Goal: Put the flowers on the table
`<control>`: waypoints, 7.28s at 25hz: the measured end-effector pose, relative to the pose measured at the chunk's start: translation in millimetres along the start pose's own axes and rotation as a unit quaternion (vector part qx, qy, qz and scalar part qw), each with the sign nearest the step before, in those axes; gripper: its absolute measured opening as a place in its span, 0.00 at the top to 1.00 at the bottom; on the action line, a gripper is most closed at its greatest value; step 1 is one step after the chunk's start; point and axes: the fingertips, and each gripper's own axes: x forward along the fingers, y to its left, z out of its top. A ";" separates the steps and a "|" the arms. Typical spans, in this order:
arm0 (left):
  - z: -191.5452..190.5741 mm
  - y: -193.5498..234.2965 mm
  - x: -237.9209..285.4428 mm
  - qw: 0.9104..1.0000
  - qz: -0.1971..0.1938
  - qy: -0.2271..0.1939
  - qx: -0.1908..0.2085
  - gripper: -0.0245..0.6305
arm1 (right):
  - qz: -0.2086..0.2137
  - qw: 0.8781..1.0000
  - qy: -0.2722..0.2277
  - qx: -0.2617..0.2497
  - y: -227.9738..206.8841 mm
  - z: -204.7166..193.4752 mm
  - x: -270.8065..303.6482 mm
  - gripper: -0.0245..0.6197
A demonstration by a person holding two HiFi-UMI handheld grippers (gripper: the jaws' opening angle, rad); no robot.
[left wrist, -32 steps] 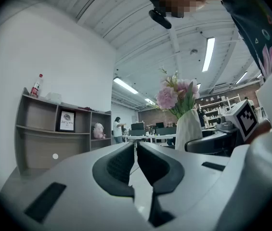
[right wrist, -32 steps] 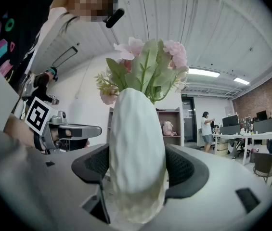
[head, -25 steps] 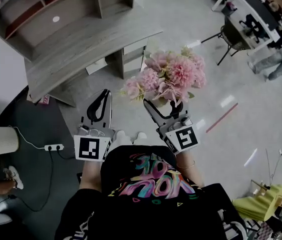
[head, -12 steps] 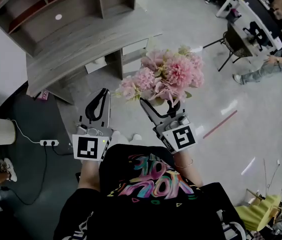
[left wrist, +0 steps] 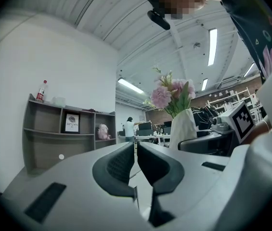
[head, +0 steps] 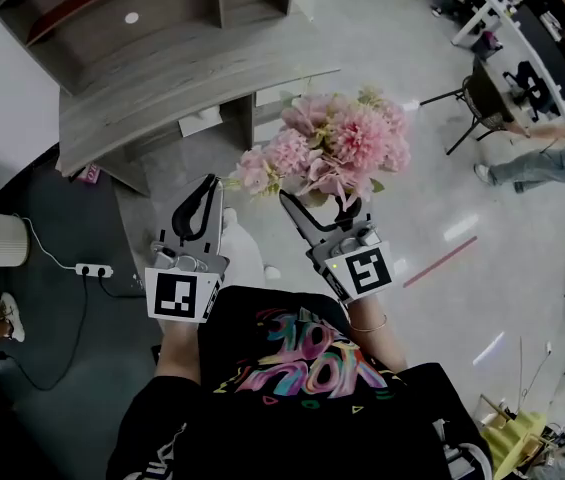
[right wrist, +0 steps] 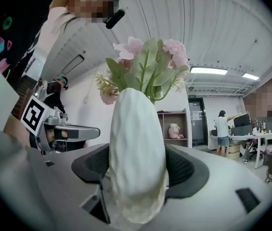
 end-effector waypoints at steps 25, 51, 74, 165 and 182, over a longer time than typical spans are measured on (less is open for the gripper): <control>15.7 -2.2 -11.2 0.999 -0.028 -0.019 0.000 0.91 | -0.031 0.999 0.009 -0.013 3.3 6.4 -8.3 0.40; -25.2 -31.7 -176.4 1.000 0.013 -0.004 -0.013 0.91 | -0.030 0.999 0.036 -0.013 107.6 -30.9 -113.9 0.40; -4.2 -18.1 -39.0 0.986 0.167 -0.007 0.015 0.91 | 0.152 0.988 0.008 -0.015 -9.1 -12.7 9.5 0.40; -155.2 27.8 -13.9 0.982 0.153 0.082 -0.074 0.91 | 0.117 0.990 0.072 0.030 -12.4 -220.6 86.8 0.38; -140.6 17.4 -11.7 0.983 0.156 0.069 -0.065 0.91 | 0.129 0.989 0.064 0.040 -15.5 -203.1 72.9 0.38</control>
